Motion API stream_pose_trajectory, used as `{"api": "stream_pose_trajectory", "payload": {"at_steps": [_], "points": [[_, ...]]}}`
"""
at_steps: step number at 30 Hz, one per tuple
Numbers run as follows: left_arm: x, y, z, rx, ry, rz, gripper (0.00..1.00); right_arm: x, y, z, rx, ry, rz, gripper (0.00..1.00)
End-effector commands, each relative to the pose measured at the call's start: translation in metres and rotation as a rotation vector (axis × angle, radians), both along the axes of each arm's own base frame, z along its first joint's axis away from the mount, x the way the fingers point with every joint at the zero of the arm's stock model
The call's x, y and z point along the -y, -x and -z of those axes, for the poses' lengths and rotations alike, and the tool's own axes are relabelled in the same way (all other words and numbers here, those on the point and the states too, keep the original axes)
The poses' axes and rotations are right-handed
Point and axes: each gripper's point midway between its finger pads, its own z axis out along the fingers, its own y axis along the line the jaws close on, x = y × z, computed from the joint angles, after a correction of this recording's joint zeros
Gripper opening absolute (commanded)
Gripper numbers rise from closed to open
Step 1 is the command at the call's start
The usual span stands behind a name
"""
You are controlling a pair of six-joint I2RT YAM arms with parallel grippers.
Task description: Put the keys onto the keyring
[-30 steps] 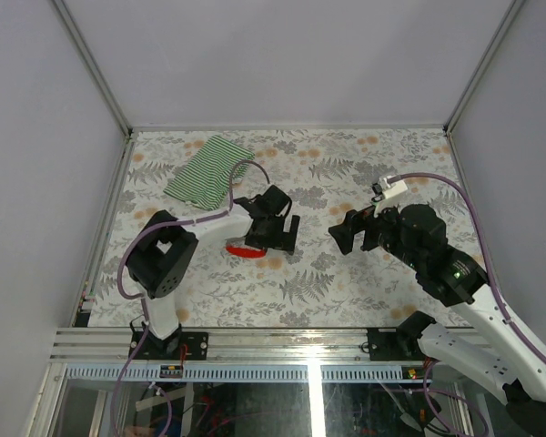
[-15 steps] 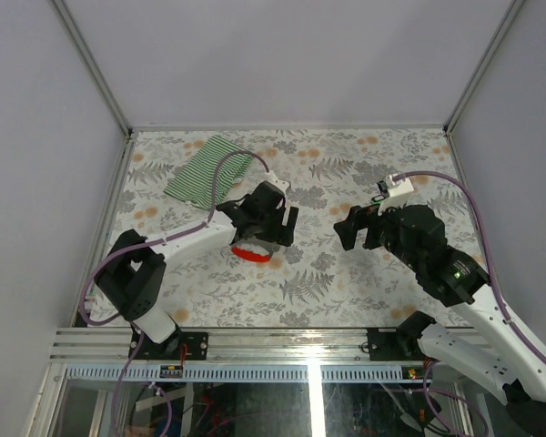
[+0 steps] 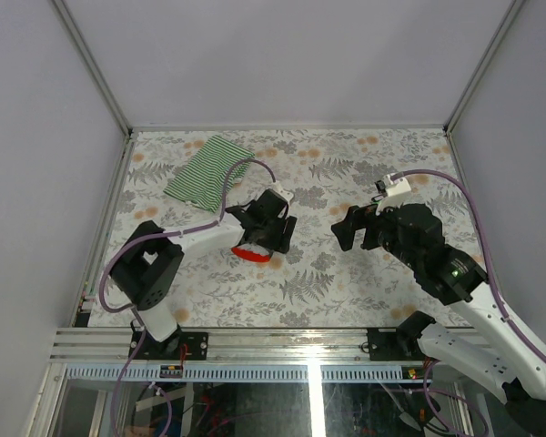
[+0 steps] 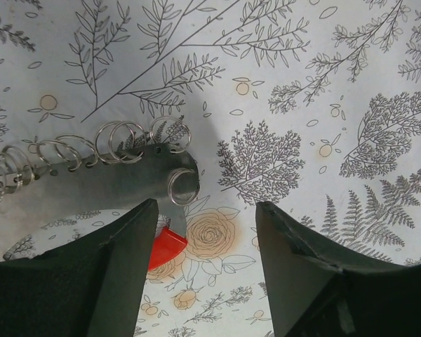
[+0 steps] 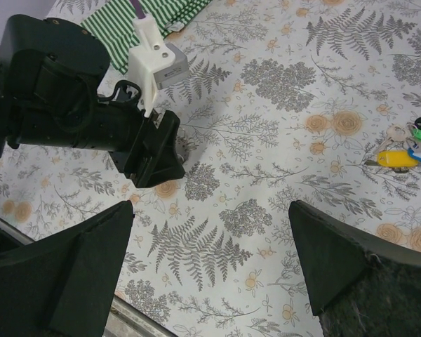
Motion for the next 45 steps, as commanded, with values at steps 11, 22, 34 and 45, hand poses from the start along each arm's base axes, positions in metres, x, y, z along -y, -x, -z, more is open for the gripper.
{"api": "stream_pose_trajectory", "payload": {"at_steps": [11, 22, 34, 45], "points": [[-0.002, -0.015, 0.011, -0.006, 0.062, -0.071, 0.54, -0.009, -0.003, -0.021, 0.038, -0.054, -0.025, 0.99], [0.001, -0.017, 0.018, -0.021, 0.069, -0.068, 0.48, -0.007, 0.000, -0.022, 0.039, -0.055, -0.025, 0.99], [-0.001, -0.015, 0.023, -0.034, 0.069, -0.066, 0.40, -0.008, 0.001, -0.021, 0.032, -0.063, -0.027, 0.99], [-0.001, -0.014, 0.028, -0.047, 0.063, -0.061, 0.34, -0.008, 0.001, -0.020, 0.029, -0.064, -0.026, 0.99]]}}
